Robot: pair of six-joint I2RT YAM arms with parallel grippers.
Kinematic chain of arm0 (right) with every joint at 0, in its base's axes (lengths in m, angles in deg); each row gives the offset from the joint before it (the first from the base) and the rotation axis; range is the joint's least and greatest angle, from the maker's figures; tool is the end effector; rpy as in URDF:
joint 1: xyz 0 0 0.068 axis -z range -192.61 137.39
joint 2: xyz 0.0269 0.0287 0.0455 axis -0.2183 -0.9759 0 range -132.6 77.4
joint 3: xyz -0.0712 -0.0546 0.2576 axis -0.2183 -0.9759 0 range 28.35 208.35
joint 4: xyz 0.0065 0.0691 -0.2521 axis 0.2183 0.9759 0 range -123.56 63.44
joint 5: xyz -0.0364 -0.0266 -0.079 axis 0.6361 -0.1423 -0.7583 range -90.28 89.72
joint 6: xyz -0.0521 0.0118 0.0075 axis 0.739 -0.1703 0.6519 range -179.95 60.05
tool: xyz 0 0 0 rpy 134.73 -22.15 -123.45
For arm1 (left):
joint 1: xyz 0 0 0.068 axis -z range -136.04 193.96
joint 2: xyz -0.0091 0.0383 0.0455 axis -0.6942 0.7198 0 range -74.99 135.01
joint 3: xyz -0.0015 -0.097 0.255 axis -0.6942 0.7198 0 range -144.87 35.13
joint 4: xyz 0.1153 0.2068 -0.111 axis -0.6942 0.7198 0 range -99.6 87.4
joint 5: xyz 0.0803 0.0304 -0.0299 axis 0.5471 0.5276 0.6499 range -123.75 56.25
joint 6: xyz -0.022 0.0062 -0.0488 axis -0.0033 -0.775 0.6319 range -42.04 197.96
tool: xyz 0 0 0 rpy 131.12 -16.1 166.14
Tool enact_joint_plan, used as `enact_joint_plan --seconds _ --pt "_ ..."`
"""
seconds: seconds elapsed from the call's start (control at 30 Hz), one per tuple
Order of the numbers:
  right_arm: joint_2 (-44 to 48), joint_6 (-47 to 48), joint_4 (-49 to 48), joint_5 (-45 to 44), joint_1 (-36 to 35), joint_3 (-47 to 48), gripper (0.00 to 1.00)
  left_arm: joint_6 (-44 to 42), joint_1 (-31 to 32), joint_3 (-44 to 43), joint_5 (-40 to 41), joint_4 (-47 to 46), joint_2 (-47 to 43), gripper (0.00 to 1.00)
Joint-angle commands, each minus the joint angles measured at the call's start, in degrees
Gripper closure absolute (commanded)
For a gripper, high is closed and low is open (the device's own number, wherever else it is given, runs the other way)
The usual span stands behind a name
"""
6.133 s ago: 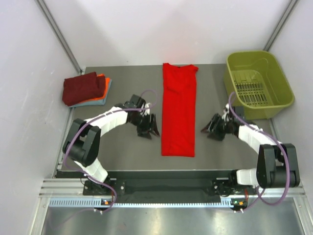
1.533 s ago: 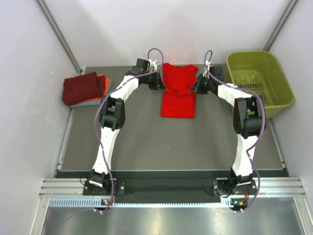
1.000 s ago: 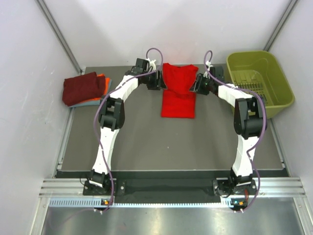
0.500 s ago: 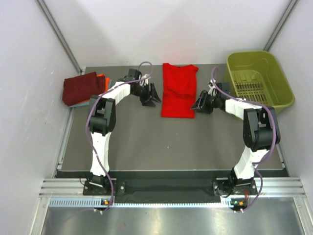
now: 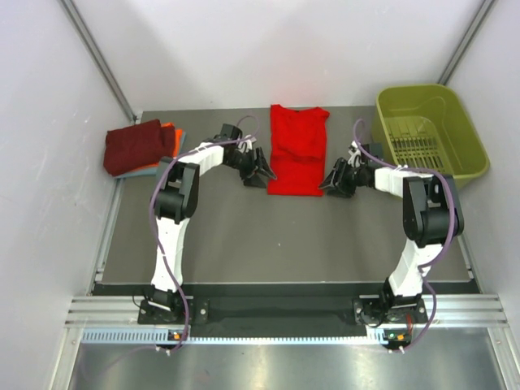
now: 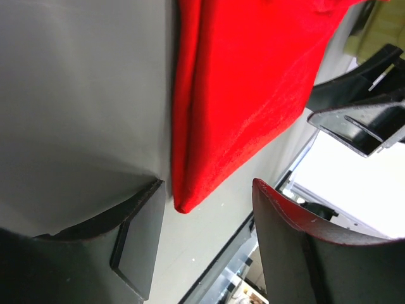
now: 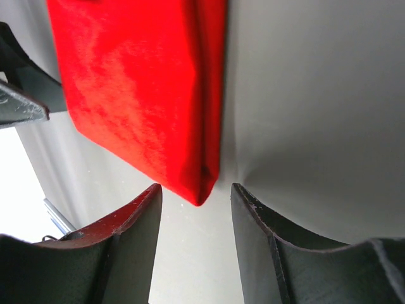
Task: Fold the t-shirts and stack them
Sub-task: Fold the tshirt
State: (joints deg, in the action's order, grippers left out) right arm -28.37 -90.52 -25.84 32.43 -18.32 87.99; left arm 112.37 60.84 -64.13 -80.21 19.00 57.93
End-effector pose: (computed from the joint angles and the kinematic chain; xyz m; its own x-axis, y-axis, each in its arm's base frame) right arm 0.3624 0.0556 0.1485 -0.8958 0.3404 -0.2858 0.0635 0.7345 0.6757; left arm 0.4546 -0.1648 0.1338 -0.9942 -0.1052 -0.0213 -0.0474 0.6084 -0.7923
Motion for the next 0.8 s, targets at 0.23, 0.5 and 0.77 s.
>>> enact_joint_plan --seconds 0.23,0.5,0.77 --pt "-0.66 -1.16 -2.63 0.43 0.18 -1.1 0.52 -0.22 0.78 1.17 -1.62 -0.21 0.5 0.4" --pt "-2.33 -2.39 -4.47 0.51 -0.96 -0.93 0.55 -1.37 0.69 2.58 -1.44 1.72 -0.38 0.42" --pt "-4.09 -3.45 -5.18 0.95 -2.1 -0.4 0.57 -0.05 1.75 3.2 -1.88 0.14 1.28 0.46"
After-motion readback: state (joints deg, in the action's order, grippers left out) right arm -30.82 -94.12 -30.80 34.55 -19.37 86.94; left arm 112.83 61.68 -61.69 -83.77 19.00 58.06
